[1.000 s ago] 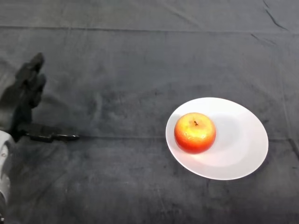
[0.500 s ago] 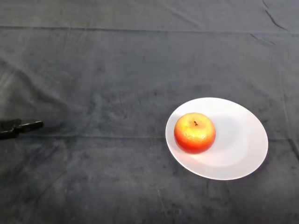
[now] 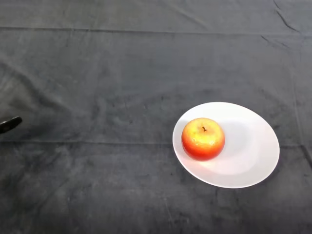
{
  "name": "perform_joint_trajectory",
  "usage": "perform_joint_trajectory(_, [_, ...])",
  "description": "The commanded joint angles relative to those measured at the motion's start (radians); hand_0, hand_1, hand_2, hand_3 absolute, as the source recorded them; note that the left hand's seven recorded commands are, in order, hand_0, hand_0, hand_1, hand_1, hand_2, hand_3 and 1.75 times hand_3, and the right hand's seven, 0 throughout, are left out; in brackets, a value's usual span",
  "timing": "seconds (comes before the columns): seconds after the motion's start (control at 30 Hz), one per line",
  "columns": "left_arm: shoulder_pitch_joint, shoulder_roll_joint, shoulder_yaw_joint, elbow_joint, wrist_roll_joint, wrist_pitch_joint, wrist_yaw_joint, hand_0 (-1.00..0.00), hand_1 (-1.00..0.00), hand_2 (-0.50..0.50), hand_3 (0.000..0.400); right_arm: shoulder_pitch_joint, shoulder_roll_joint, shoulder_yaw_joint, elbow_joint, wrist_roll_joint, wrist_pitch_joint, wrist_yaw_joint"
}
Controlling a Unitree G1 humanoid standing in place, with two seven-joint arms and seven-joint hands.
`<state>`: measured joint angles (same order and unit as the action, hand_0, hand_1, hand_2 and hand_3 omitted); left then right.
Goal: Move the apple to the plate
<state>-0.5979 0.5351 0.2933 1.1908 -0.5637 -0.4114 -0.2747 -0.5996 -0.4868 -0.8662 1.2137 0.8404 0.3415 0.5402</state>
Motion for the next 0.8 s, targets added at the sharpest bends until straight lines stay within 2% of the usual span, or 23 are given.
perform_joint_trajectory(0.03, [0.048,0.086,0.032,0.036,-0.017,0.018,0.012,0.00,0.00,0.00,0.000,0.000,-0.012,-0.0129,-0.002,-0.0008,-0.003,-0.0032])
perform_joint_trajectory(0.43, [0.072,0.123,0.146,0.041,-0.074,0.053,0.044,0.00,0.00,0.00,0.000,-0.001,-0.013,-0.0130,-0.001,-0.0007,-0.003,-0.0028])
perform_joint_trajectory(0.8, [0.071,0.119,0.241,0.041,-0.129,0.084,0.080,0.00,0.00,0.00,0.000,-0.001,-0.013,-0.0133,0.000,-0.0007,-0.003,-0.0023])
